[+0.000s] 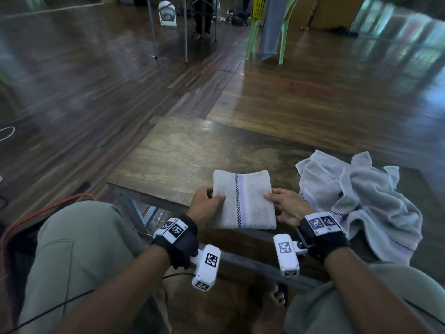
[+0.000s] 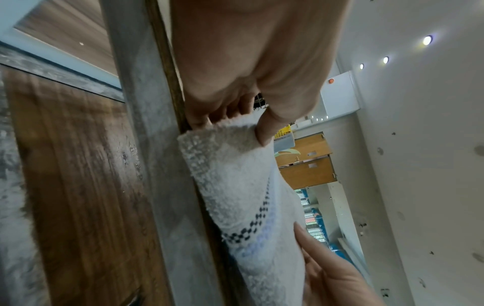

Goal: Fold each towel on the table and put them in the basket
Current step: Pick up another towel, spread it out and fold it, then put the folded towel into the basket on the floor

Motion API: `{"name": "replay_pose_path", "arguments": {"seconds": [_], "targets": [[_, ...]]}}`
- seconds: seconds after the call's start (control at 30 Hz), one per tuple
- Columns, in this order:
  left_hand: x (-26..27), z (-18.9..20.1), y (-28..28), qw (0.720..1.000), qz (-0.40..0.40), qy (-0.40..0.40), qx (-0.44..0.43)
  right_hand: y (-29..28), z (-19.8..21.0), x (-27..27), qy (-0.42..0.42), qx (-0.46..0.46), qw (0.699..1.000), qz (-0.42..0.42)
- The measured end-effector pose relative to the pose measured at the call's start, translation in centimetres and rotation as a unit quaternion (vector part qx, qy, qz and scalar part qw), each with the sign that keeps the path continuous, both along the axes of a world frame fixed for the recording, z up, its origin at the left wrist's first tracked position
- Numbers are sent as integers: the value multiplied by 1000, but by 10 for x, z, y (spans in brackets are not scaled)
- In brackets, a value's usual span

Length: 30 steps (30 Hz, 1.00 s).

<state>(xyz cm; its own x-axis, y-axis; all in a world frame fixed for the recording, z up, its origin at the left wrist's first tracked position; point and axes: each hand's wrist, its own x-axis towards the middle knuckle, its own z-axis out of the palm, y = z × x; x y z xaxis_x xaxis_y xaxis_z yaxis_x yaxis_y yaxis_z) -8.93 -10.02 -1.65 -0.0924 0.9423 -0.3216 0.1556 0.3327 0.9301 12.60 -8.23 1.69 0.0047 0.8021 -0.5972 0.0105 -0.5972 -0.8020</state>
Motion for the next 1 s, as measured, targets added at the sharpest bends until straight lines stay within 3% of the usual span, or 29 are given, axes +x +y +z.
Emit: {"name": "replay_pose_path", "arguments": {"seconds": [0.23, 0.63, 0.77, 1.0], "targets": [[-39, 49, -18, 995, -9, 6, 102, -19, 47, -35, -11, 86, 995, 54], [-125, 172, -65, 968, 100, -50, 224, -46, 176, -133, -44, 270, 954, 122], [-159, 189, -93, 953, 158, -72, 249, -50, 189, -172, -36, 303, 937, 171], [-218, 188, -147, 932, 254, -35, 258, -59, 189, -251, -16, 311, 904, 294]]}}
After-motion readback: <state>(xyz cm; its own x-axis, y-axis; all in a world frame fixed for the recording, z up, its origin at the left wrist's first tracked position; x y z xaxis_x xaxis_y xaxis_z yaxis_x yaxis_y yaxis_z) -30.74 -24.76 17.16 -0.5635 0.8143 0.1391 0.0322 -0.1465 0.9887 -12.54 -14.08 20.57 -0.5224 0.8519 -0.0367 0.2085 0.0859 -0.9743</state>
